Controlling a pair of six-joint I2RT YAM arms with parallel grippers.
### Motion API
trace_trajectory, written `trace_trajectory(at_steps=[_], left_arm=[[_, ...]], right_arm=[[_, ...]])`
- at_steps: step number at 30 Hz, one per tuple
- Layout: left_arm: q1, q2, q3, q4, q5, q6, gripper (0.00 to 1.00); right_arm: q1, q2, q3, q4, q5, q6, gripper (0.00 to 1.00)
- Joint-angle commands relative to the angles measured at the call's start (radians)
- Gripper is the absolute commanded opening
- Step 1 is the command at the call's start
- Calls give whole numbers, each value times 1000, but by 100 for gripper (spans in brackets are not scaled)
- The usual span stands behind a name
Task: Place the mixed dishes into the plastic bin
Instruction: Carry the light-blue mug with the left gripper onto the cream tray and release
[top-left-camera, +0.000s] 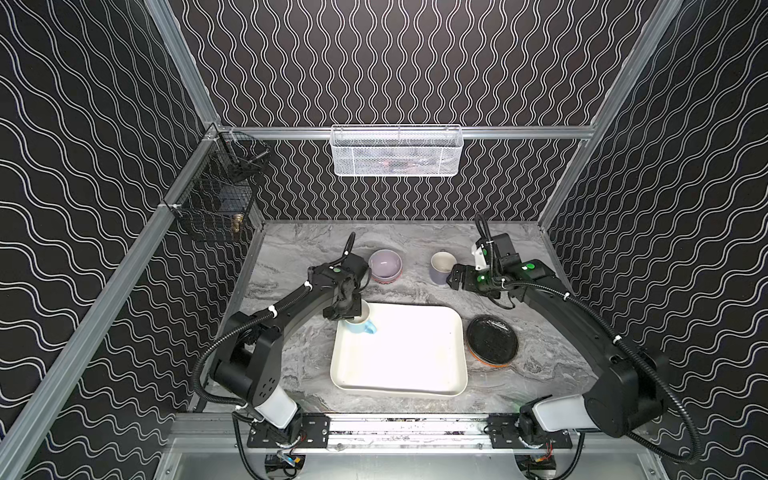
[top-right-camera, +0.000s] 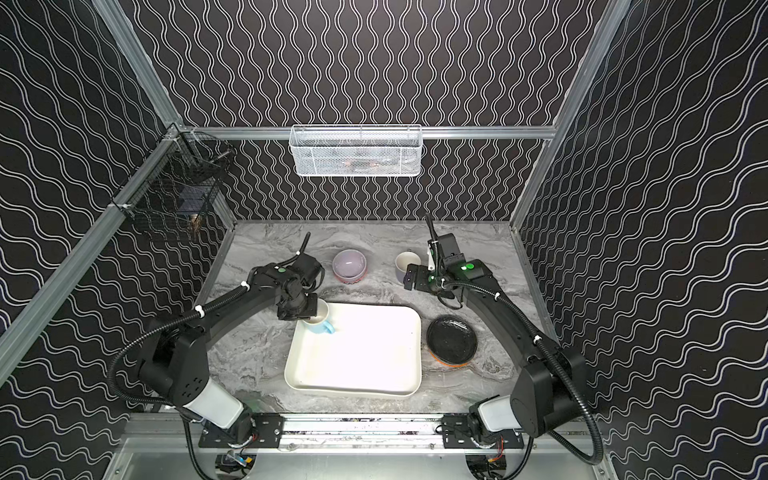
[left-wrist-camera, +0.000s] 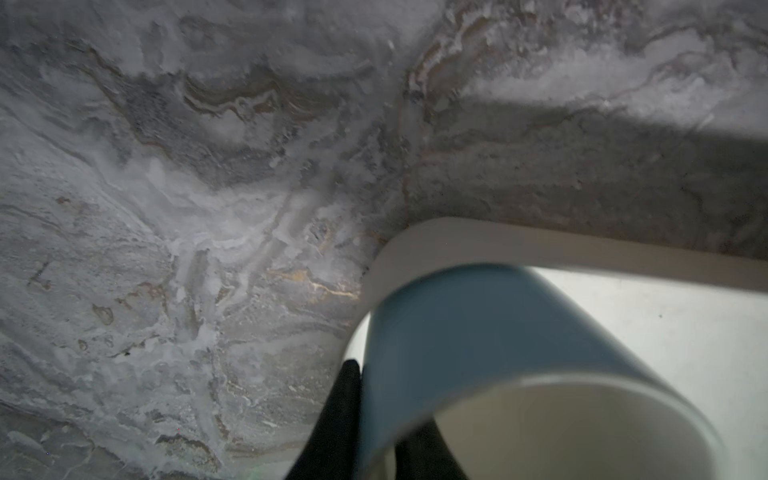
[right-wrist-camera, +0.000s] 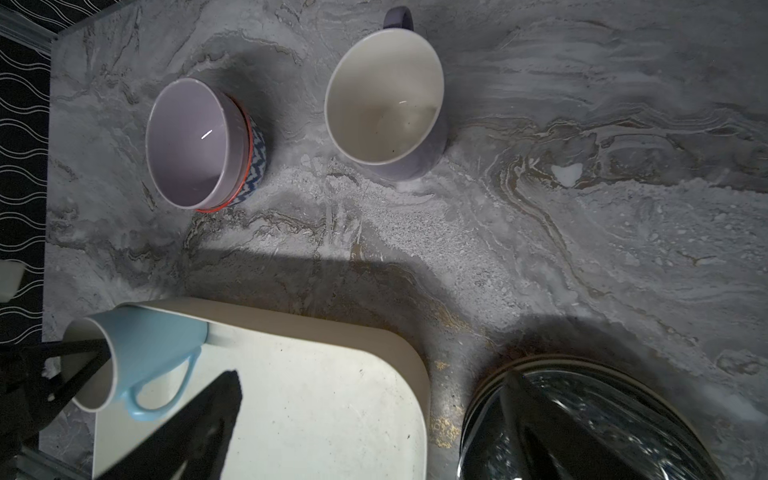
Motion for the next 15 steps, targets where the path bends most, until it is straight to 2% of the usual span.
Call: trace_trajectory(at_steps=[1, 15], left_arm=[[27, 4, -12, 25, 10, 24, 26], [45, 2, 86, -5, 75, 51, 50]], right_arm=[[1, 19, 20, -19, 0, -5, 99], [-15, 34, 29, -121, 53, -1, 99]])
